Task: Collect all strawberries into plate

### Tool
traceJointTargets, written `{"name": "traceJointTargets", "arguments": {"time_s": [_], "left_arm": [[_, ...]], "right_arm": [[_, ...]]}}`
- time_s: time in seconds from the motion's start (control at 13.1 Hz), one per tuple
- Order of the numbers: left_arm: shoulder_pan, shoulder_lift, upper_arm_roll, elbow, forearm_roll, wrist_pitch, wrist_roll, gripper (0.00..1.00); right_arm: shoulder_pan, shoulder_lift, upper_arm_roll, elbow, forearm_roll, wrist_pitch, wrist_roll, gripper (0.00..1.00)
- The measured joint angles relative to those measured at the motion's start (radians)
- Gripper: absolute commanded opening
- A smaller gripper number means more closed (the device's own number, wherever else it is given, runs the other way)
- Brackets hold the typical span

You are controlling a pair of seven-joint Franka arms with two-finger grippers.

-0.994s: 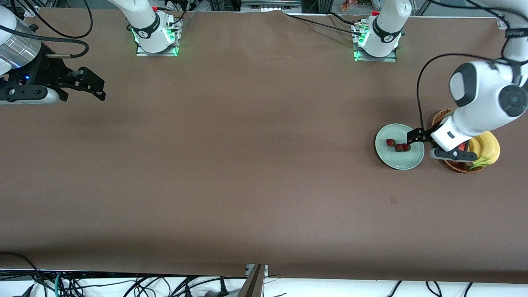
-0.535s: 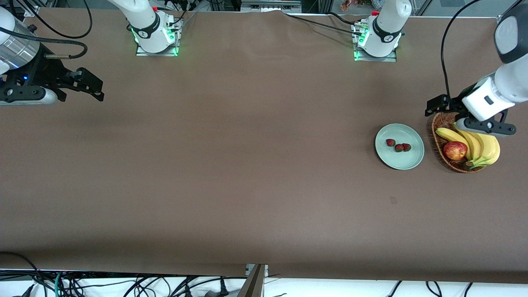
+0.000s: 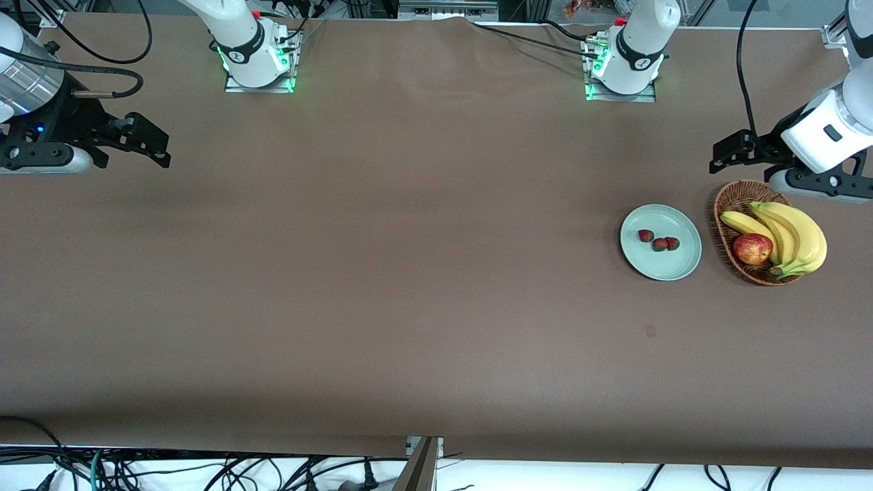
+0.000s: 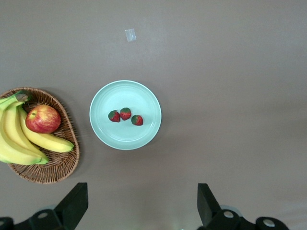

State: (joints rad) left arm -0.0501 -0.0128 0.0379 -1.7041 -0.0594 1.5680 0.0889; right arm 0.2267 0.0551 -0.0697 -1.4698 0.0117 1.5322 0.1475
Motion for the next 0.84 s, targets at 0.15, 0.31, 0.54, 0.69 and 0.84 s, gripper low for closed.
{"name": "traceJointTargets", "arguments": {"time_s": [0.15,0.31,0.54,0.69,0.84], "left_arm": [[-0.001,0.000,0.000,0.004,0.024,-0.013,-0.002,1.00],[-0.001,0.000,0.001,0.004,0.044,-0.019,-0.002,1.00],[-0.001,0.000,0.002,0.004,0.056,-0.020,-0.002,1.00],[-0.001,0.000,0.002,0.005,0.058,-0.020,-0.002,1.00],[-0.001,0.000,0.002,0.010,0.058,-0.020,-0.002,1.00]], "right_arm": [[0.000,0.000,0.000,0.000,0.000,0.000,0.000,1.00],[-0.001,0.000,0.000,0.000,0.000,0.000,0.000,1.00],[-0.001,0.000,0.000,0.000,0.000,0.000,0.000,1.00],[-0.001,0.000,0.000,0.000,0.000,0.000,0.000,1.00],[-0.001,0.000,0.000,0.000,0.000,0.000,0.000,1.00]]}}
